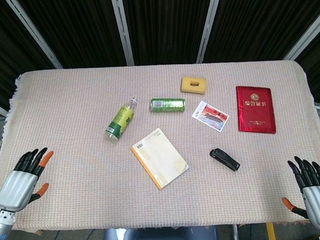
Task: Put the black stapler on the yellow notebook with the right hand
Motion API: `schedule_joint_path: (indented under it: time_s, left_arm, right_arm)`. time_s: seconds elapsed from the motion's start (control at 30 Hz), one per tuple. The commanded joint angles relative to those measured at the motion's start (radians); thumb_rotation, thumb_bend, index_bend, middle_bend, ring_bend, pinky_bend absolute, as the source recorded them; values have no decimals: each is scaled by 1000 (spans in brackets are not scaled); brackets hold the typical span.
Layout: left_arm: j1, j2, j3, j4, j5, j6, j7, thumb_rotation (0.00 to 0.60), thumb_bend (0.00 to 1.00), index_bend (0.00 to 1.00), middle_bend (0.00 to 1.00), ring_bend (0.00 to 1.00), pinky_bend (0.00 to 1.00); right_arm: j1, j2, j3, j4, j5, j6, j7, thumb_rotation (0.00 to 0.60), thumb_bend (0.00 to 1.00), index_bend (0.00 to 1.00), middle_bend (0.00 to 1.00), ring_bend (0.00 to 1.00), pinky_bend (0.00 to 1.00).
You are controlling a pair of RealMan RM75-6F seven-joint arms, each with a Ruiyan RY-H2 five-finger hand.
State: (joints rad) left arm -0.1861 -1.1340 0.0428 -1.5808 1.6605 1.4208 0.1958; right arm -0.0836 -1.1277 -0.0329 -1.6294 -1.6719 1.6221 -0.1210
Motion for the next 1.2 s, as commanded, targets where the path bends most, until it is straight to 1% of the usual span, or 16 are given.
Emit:
schedule_joint_path:
  time_s: [0.03, 0.33, 0.47, 0.6, 0.77, 0.87, 1.0, 1.1, 1.2]
  left_arm:
    - [1, 0, 1, 0, 0, 1, -1, 600, 301, 0, 0, 0, 102]
    - [-5, -7, -8, -1, -20, -18, 16, 600, 301, 0, 0, 0, 103]
    - [-10, -12, -11, -4, -16, -18, 19, 600, 301, 0, 0, 0, 103]
    - [-20, -19, -23, -2, -21, -23, 14, 600, 302, 0, 0, 0, 103]
    - [-45, -30, -38, 20, -48, -66, 30, 600, 302, 0, 0, 0, 102]
    - [-53, -33, -44, 26, -70, -89, 23, 600, 302, 0, 0, 0, 103]
    - [-58, -38, -47, 39, -103, -116, 21, 600, 302, 0, 0, 0, 104]
    - [-60, -44, -55, 44, -124, -122, 31, 600, 302, 0, 0, 0, 103]
    - [-60, -53, -58, 41, -144, -130, 55, 600, 301, 0, 0, 0, 103]
  right_arm:
    - [0, 0, 0, -1, -1, 0, -1, 600, 153, 40, 0, 0, 0]
    - [6, -1, 0, -2, 11, -17, 2, 600, 153, 38, 0, 0, 0]
    - [22, -22, 4, 14, 8, -38, -2, 600, 153, 38, 0, 0, 0]
    - [54, -65, 27, 25, 25, -81, -36, 600, 153, 46, 0, 0, 0]
    - [109, -107, 62, -41, 75, -165, -93, 600, 153, 77, 0, 0, 0]
    - [151, -134, 76, -60, 74, -215, -113, 600, 152, 85, 0, 0, 0]
    - [213, -173, 79, -46, 80, -307, -58, 600, 152, 103, 2, 0, 0]
    - [244, -192, 73, -25, 65, -343, -3, 600, 152, 137, 24, 0, 6]
    - [271, -205, 70, -1, 45, -365, 53, 600, 152, 144, 33, 0, 8]
